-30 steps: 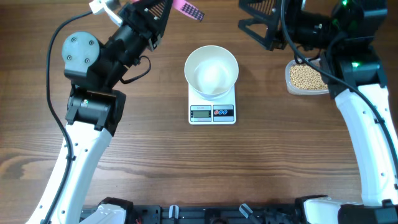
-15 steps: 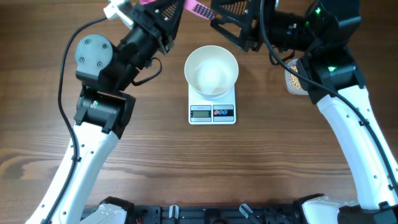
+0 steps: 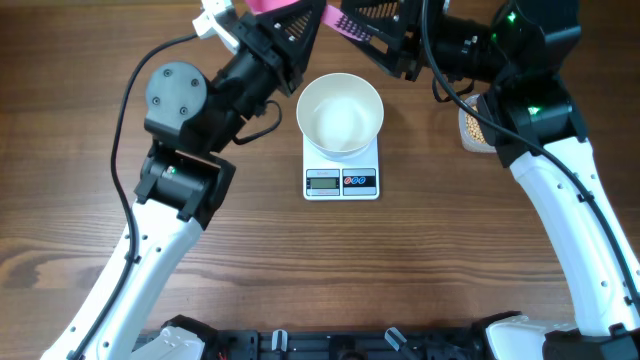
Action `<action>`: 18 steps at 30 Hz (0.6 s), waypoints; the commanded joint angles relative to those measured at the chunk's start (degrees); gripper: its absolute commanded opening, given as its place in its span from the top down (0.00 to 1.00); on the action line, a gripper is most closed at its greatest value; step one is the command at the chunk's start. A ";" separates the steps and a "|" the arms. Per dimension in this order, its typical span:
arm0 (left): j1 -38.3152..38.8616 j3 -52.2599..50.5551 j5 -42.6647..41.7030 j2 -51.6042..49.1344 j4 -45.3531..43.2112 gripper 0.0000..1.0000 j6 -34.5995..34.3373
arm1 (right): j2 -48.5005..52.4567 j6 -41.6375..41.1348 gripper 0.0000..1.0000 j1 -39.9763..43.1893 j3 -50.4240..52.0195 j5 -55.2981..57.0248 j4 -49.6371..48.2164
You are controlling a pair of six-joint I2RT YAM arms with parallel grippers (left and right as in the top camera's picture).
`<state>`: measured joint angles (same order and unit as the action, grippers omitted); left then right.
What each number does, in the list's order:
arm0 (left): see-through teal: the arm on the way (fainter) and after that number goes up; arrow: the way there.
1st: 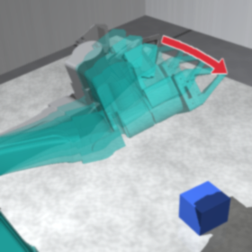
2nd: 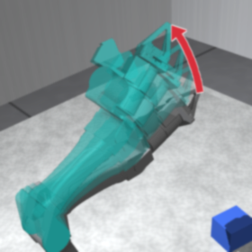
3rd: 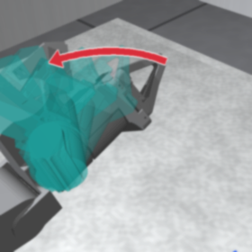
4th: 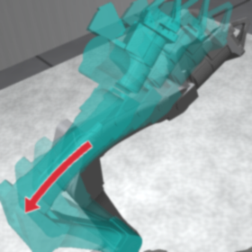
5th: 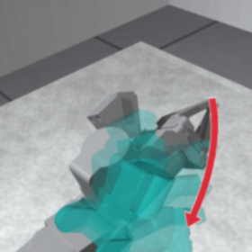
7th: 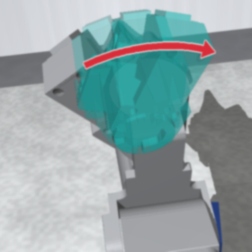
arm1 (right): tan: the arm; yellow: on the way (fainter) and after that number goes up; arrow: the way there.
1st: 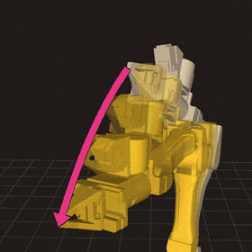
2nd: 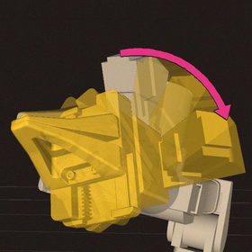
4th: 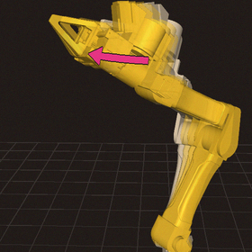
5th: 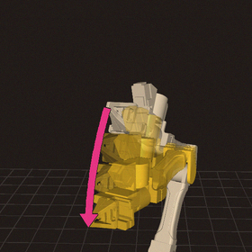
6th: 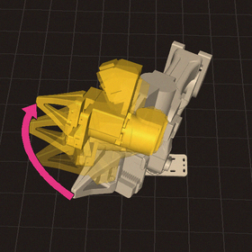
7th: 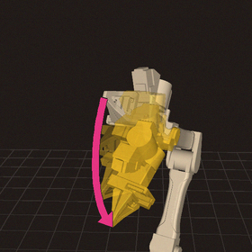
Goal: Scoop item into bowl and weigh 150g on scale
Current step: 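Lift the pink scoop and bring it toward the right gripper, then grasp the pink scoop handle with the right gripper above the bowl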
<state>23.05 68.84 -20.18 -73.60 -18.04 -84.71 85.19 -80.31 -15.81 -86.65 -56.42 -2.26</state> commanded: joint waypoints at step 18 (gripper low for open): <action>0.85 0.17 2.95 -0.35 1.99 0.96 0.24 | 0.13 -2.78 0.65 -0.31 -0.94 -1.25 -0.22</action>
<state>23.73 68.84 -17.82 -73.63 -15.88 -84.77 85.19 -82.26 -15.81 -86.65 -56.53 -2.26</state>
